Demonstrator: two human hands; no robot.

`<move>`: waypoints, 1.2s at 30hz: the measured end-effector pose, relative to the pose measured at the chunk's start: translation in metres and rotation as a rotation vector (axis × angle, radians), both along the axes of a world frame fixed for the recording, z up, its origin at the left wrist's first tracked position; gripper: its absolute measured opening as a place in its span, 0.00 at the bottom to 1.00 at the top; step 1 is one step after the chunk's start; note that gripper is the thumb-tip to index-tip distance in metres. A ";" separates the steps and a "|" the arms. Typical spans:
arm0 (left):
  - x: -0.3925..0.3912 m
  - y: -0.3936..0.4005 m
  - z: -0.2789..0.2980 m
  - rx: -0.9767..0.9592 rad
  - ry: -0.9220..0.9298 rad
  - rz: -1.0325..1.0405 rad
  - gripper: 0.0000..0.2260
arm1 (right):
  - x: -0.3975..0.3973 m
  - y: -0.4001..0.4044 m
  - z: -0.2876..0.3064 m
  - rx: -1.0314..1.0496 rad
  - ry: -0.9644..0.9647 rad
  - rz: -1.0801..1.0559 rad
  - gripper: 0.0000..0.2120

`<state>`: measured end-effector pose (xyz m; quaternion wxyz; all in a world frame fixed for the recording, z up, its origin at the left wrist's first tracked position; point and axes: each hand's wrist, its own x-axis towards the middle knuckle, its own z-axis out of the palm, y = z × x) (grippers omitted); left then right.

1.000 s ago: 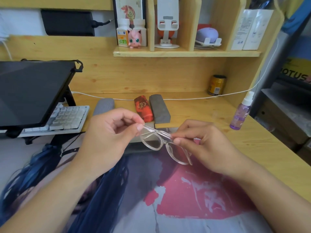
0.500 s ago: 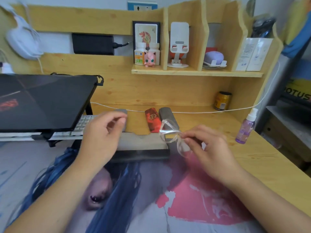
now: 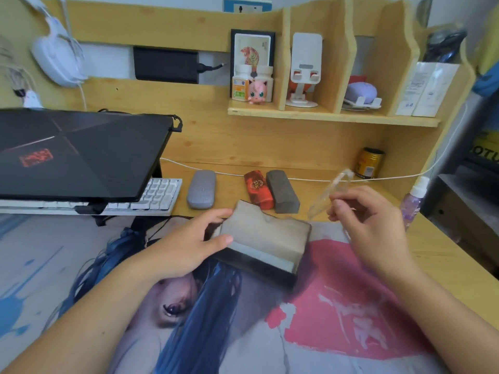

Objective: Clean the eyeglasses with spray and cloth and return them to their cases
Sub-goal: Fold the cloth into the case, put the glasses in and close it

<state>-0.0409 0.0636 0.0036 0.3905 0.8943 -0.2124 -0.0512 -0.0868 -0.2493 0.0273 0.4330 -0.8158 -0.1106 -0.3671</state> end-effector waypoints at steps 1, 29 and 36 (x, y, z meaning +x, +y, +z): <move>0.001 -0.002 0.001 -0.023 0.018 -0.023 0.24 | -0.001 0.003 0.004 0.039 -0.004 0.032 0.09; 0.015 -0.008 -0.009 -0.362 0.269 -0.100 0.22 | 0.027 0.046 0.033 -1.228 -0.459 0.521 0.09; 0.018 -0.009 -0.011 -0.383 0.260 -0.093 0.23 | 0.029 0.058 0.037 -1.309 -0.653 0.503 0.08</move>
